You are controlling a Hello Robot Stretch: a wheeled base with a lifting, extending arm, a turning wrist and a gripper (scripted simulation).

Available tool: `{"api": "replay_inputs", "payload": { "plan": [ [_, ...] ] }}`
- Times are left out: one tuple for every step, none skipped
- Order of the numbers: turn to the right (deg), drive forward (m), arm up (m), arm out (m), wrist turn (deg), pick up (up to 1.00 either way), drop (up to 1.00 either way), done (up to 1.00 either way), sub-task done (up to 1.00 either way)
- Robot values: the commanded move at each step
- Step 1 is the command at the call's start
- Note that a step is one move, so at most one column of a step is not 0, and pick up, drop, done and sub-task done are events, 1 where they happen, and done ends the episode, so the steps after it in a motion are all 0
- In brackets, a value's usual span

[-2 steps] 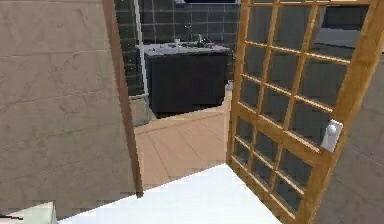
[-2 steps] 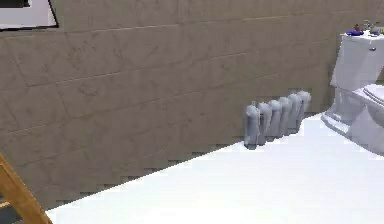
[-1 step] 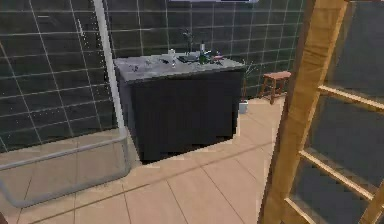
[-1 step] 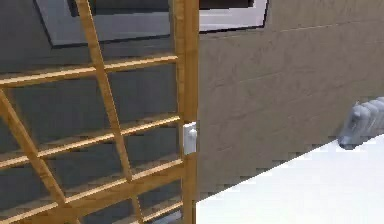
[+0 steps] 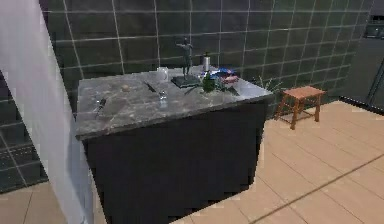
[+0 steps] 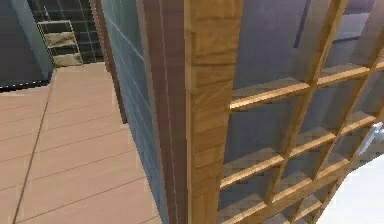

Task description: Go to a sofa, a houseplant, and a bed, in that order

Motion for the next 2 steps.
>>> {"api": "replay_inputs", "payload": {
  "plan": [
    [9.0,0.0,0.0,0.0,0.0,0.0,0.0,0.0,0.0],
    [0.0,0.25,0.0,0.0,0.0,0.0,0.0,0.0,0.0]
  ]
}}
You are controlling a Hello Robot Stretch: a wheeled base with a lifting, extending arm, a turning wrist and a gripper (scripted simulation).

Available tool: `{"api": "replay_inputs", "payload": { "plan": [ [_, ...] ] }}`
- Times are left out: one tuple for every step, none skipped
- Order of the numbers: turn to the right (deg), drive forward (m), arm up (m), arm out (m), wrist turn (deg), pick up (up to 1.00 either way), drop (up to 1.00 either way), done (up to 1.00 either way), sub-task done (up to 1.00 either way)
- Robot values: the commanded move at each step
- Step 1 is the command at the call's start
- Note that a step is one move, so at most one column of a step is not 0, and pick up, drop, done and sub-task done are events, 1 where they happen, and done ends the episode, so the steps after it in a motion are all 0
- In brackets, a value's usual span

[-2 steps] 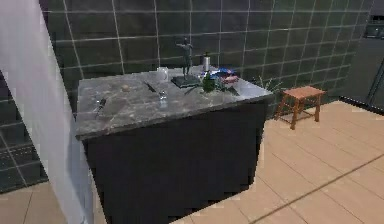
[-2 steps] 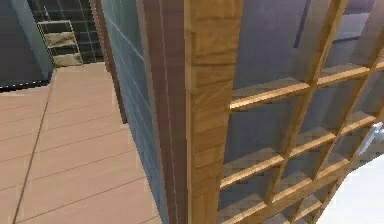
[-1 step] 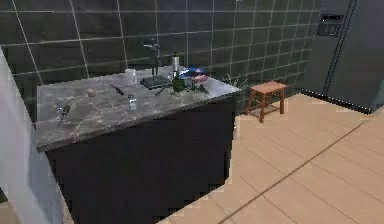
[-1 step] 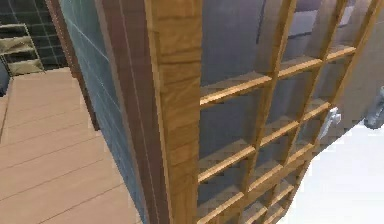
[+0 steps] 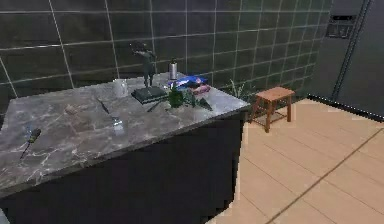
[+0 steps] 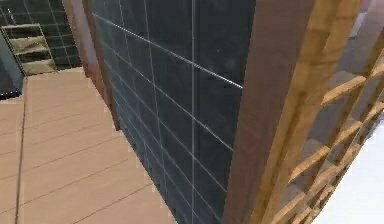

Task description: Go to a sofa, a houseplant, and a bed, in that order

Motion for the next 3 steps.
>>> {"api": "replay_inputs", "payload": {
  "plan": [
    [45.0,0.0,0.0,0.0,0.0,0.0,0.0,0.0,0.0],
    [6.0,0.0,0.0,0.0,0.0,0.0,0.0,0.0,0.0],
    [0.0,1.0,0.0,0.0,0.0,0.0,0.0,0.0,0.0]
  ]
}}
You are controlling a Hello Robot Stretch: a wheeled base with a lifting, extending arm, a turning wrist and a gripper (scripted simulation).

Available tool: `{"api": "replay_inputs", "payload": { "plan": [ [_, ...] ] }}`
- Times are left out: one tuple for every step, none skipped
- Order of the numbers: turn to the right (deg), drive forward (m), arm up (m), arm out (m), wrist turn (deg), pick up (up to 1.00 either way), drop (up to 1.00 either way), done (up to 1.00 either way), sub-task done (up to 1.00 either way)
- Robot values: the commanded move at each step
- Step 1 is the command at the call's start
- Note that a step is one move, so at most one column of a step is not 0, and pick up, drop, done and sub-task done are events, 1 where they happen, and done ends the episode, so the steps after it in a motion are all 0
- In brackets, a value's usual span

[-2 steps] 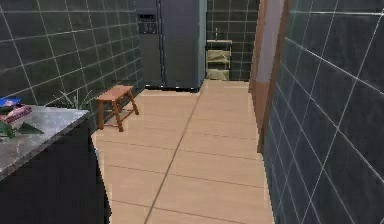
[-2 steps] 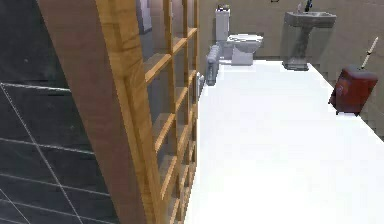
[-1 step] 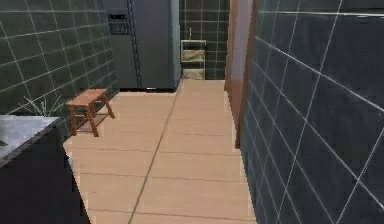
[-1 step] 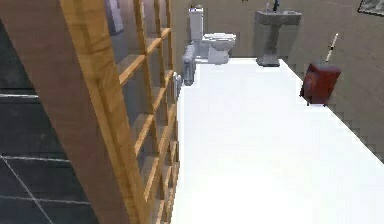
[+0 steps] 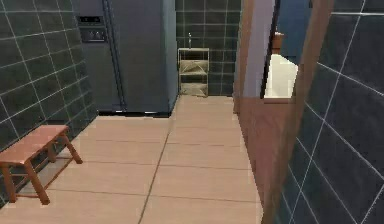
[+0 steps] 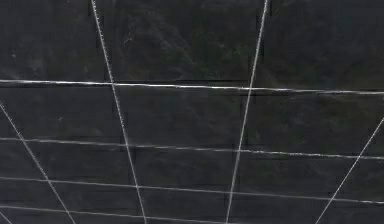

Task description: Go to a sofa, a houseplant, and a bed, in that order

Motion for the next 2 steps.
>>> {"api": "replay_inputs", "payload": {
  "plan": [
    [0.0,1.0,0.0,0.0,0.0,0.0,0.0,0.0,0.0],
    [9.0,0.0,0.0,0.0,0.0,0.0,0.0,0.0,0.0]
  ]
}}
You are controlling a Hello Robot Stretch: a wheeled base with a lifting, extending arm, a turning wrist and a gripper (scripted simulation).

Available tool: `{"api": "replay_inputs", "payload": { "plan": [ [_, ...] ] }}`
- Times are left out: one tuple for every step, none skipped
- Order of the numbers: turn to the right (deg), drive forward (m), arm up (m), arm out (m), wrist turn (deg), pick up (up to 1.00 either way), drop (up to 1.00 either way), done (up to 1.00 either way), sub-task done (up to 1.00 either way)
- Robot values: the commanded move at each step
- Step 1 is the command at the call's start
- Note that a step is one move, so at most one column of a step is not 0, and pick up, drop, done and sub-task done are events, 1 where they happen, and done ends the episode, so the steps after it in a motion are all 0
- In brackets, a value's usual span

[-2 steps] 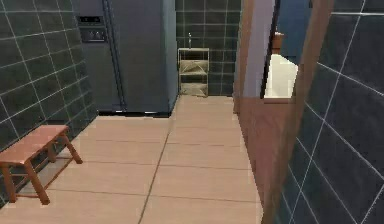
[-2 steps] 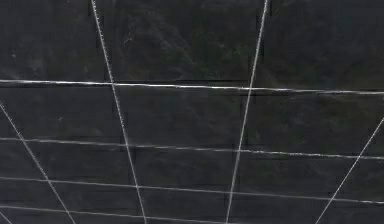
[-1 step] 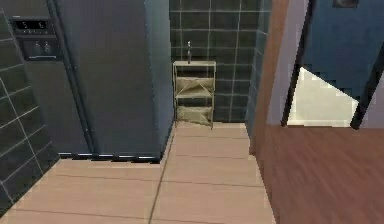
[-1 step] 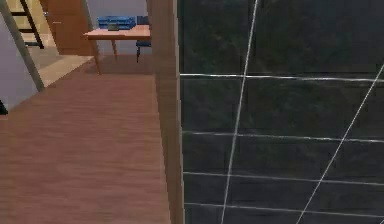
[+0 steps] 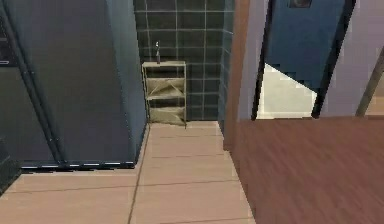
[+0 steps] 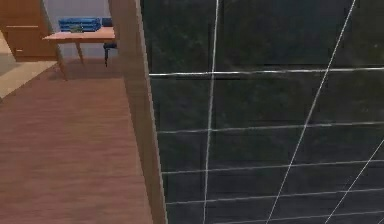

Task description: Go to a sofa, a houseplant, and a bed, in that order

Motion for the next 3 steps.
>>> {"api": "replay_inputs", "payload": {
  "plan": [
    [0.0,0.2,0.0,0.0,0.0,0.0,0.0,0.0,0.0],
    [45.0,0.0,0.0,0.0,0.0,0.0,0.0,0.0,0.0],
    [15.0,0.0,0.0,0.0,0.0,0.0,0.0,0.0,0.0]
  ]
}}
